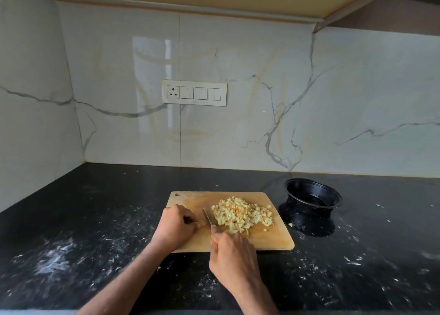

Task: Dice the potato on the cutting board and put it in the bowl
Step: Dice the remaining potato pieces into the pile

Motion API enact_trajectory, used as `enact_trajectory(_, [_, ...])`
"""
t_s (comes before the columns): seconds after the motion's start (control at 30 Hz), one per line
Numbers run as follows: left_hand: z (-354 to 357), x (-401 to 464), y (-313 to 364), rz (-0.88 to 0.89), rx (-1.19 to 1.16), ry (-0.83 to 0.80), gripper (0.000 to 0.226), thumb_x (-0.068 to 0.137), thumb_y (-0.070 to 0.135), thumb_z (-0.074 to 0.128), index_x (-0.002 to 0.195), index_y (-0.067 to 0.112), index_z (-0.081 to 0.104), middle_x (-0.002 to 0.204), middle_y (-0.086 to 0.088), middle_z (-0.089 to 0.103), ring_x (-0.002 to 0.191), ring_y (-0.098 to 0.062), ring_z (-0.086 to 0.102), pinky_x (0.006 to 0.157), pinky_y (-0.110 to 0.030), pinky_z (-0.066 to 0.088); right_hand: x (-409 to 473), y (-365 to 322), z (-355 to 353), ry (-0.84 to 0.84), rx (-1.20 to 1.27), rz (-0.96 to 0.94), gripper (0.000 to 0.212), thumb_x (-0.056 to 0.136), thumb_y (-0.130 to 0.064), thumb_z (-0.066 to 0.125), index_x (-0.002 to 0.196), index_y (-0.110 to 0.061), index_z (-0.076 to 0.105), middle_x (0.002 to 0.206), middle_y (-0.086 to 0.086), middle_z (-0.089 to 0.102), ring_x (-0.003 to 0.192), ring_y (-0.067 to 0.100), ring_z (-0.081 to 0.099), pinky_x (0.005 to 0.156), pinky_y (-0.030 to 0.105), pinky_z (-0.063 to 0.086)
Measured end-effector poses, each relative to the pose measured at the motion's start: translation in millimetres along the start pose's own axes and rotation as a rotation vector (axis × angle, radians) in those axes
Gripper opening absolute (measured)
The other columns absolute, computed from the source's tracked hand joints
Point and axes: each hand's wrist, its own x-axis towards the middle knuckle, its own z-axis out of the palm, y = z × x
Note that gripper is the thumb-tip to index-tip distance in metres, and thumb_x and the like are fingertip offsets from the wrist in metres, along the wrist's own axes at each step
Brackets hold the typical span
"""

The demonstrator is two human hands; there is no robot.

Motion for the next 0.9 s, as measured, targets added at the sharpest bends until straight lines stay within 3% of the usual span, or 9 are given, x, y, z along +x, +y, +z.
enact_trajectory(0.2, [4.0,2.6,-1.0,-0.018,-0.003,-0.003,0.011,0.075,0.016,0.086,0.072,0.025,0.079,0.071,0.015,0.068,0.07,0.001,0.061,0.059,-0.001,0.039,-0.3,-1.7,-3.5,0.021,0.051,-0.027,0.029,0.102,-0.032,0.05,0.123,-0.024,0.068,0.086,-0.011,0.074,0.063,0.005,0.063,0.052,0.01,0.043])
enact_trajectory(0.37, [5.7,3.0,-0.5,-0.023,-0.025,0.025,0.008,0.075,0.018,0.086,0.074,0.024,0.081,0.072,0.015,0.07,0.073,-0.002,0.063,0.06,-0.003,0.041,0.6,-0.8,-2.1,0.003,0.002,-0.032,0.027,0.103,-0.036,0.048,0.108,-0.023,0.072,0.086,-0.009,0.074,0.06,0.007,0.06,0.054,0.016,0.051])
enact_trajectory(0.43, [6.5,4.1,0.2,-0.019,-0.023,0.033,0.007,0.075,0.018,0.086,0.074,0.023,0.081,0.073,0.014,0.07,0.073,-0.003,0.063,0.06,-0.003,0.04,0.7,-0.8,-2.5,-0.004,0.018,-0.038,0.027,0.102,-0.034,0.049,0.118,-0.023,0.069,0.084,-0.009,0.073,0.059,0.006,0.06,0.052,0.014,0.048])
enact_trajectory(0.57, [7.7,5.4,0.1,-0.031,-0.027,0.018,0.01,0.074,0.018,0.088,0.074,0.024,0.08,0.072,0.015,0.069,0.071,-0.002,0.063,0.059,-0.004,0.043,0.6,-1.2,-4.0,-0.022,0.034,-0.05,0.034,0.103,-0.032,0.049,0.133,-0.024,0.062,0.084,-0.01,0.073,0.064,0.007,0.065,0.056,0.019,0.055])
enact_trajectory(0.7, [8.1,5.9,-0.7,0.025,-0.091,0.027,0.027,0.071,0.007,0.086,0.087,0.028,0.081,0.085,0.015,0.069,0.08,-0.004,0.062,0.07,-0.012,0.049,2.1,-1.0,-6.2,-0.027,0.026,-0.049,0.03,0.103,-0.035,0.047,0.113,-0.02,0.071,0.084,-0.009,0.074,0.061,0.008,0.064,0.055,0.019,0.053])
enact_trajectory(0.8, [4.2,9.3,-1.8,0.068,-0.15,-0.063,0.036,0.075,0.0,0.082,0.094,0.031,0.081,0.097,0.011,0.068,0.089,-0.01,0.064,0.084,-0.028,0.055,6.6,0.6,-10.5,-0.06,0.026,-0.043,0.029,0.104,-0.035,0.047,0.101,-0.018,0.07,0.084,-0.008,0.073,0.061,0.009,0.064,0.056,0.023,0.055])
enact_trajectory(0.9, [-1.9,16.0,-3.4,0.112,-0.125,-0.167,0.052,0.078,0.0,0.079,0.089,0.051,0.078,0.098,0.014,0.066,0.089,-0.006,0.062,0.085,-0.029,0.054,7.5,1.2,-12.5,-0.081,0.024,-0.052,0.03,0.104,-0.035,0.047,0.094,-0.017,0.069,0.073,-0.006,0.069,0.057,0.01,0.062,0.055,0.024,0.054])
